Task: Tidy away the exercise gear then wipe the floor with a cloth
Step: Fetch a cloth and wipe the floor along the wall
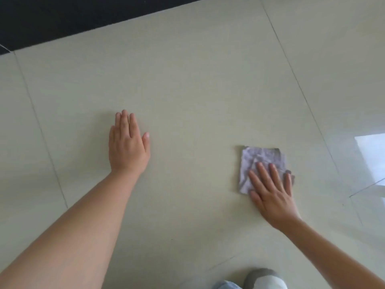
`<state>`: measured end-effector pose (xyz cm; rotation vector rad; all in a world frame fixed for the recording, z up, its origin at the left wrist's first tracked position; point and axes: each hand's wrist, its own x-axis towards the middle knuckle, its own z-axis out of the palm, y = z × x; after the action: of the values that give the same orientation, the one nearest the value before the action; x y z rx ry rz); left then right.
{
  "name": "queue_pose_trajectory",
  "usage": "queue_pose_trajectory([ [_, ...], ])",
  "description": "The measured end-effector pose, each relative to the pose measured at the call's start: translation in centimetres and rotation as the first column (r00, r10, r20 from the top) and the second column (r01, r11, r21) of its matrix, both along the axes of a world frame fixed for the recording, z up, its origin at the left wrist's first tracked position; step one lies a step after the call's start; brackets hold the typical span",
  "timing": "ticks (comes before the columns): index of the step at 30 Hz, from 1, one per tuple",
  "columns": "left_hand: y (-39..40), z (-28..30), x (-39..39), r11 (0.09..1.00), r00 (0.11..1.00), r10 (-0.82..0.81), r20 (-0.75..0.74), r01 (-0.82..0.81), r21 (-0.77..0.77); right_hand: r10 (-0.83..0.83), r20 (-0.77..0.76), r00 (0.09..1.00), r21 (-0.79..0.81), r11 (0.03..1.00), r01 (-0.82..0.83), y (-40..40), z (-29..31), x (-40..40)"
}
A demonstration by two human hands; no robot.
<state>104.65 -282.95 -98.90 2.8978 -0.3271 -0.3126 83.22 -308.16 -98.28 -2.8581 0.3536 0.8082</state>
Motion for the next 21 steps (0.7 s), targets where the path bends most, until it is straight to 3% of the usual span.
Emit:
queue_pose_trajectory([
  [3, -1.6, -1.0, 0.9, 0.999, 0.999, -0.030, 0.024, 0.030, -0.017, -0.415, -0.026, 0.910, -0.060, 0.909, 0.413, -7.5, 1.2, 1.9],
  [7, -2.9, -1.9, 0.8, 1.000, 1.000, -0.014, 0.026, 0.014, -0.007, -0.600, 0.068, 0.797, -0.076, 0.794, 0.604, -9.4, 0.7, 13.8],
  [9, -2.9, -2.0, 0.8, 1.000, 0.999, -0.023, 0.042, 0.023, -0.001, -0.540, 0.059, 0.840, -0.055, 0.838, 0.543, -7.8, 0.3, 19.4],
  [12, -2.9, -2.0, 0.9, 0.999, 0.999, -0.032, 0.036, 0.031, 0.018, -0.240, 0.108, 0.965, 0.012, 0.971, 0.240, -2.4, -0.8, 22.6],
  [14, -3.0, -1.8, 1.0, 1.000, 1.000, -0.020, 0.016, 0.020, 0.017, 0.022, 0.176, 0.984, -0.016, 1.000, -0.020, 1.0, -1.1, 20.1],
  [16, -3.1, -1.6, 1.0, 1.000, 1.000, -0.013, -0.004, 0.013, 0.012, 0.141, 0.152, 0.978, -0.017, 0.990, -0.140, 1.4, -1.1, 14.9],
  [19, -3.1, -1.6, 1.3, 0.999, 1.000, -0.020, 0.000, 0.020, 0.025, 0.114, 0.038, 0.993, -0.011, 0.993, -0.114, -3.1, -0.4, 7.7],
  [21, -3.1, -1.5, 1.4, 0.998, 0.999, -0.041, 0.003, 0.041, 0.043, -0.096, 0.022, 0.995, -0.047, 0.994, 0.097, -6.6, 0.6, 7.9],
])
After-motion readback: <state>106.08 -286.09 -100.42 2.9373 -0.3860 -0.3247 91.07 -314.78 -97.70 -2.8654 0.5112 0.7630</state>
